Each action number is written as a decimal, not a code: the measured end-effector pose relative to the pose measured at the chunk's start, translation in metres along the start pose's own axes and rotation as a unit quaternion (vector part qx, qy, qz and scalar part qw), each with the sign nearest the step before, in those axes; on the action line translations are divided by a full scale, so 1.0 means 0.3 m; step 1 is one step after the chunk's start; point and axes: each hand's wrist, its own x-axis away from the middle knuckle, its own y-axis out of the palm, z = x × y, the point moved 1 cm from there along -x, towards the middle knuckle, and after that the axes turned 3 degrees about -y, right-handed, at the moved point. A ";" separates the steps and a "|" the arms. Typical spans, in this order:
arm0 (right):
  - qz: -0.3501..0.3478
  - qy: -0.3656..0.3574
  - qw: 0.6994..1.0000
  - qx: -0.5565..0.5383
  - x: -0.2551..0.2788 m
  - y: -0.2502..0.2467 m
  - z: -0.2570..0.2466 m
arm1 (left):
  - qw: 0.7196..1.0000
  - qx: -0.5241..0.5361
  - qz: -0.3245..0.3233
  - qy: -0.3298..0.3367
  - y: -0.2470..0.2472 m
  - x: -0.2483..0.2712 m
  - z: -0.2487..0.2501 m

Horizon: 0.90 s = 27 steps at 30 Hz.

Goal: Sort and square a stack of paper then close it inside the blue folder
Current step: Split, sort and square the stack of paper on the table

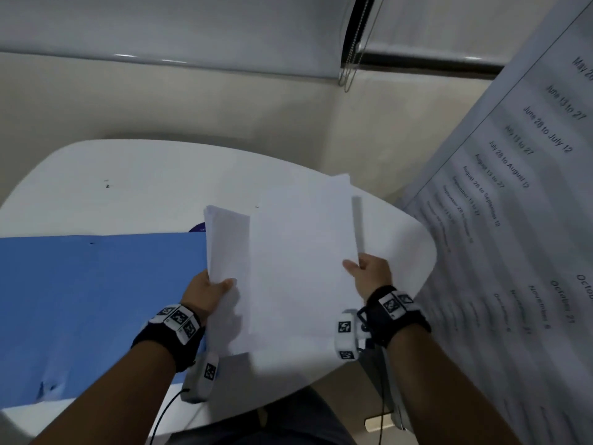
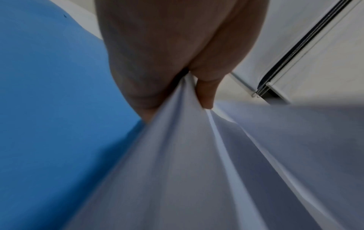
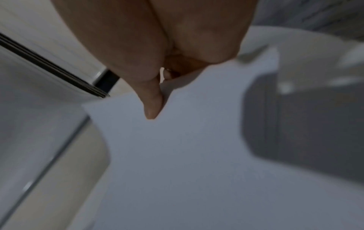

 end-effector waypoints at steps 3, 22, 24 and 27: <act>-0.055 0.031 0.998 0.010 0.003 0.119 0.074 | 1.000 -0.018 0.003 -0.023 -0.008 -0.005 -0.004; 0.020 0.308 0.930 0.200 0.027 0.185 0.119 | 0.996 0.071 0.039 0.035 -0.088 0.066 0.022; 0.017 0.314 0.929 0.193 0.005 0.193 0.107 | 0.993 0.105 0.032 0.038 -0.123 0.072 0.034; 0.020 0.312 0.930 0.193 -0.027 0.207 0.119 | 0.988 0.142 0.022 0.048 -0.154 0.077 0.056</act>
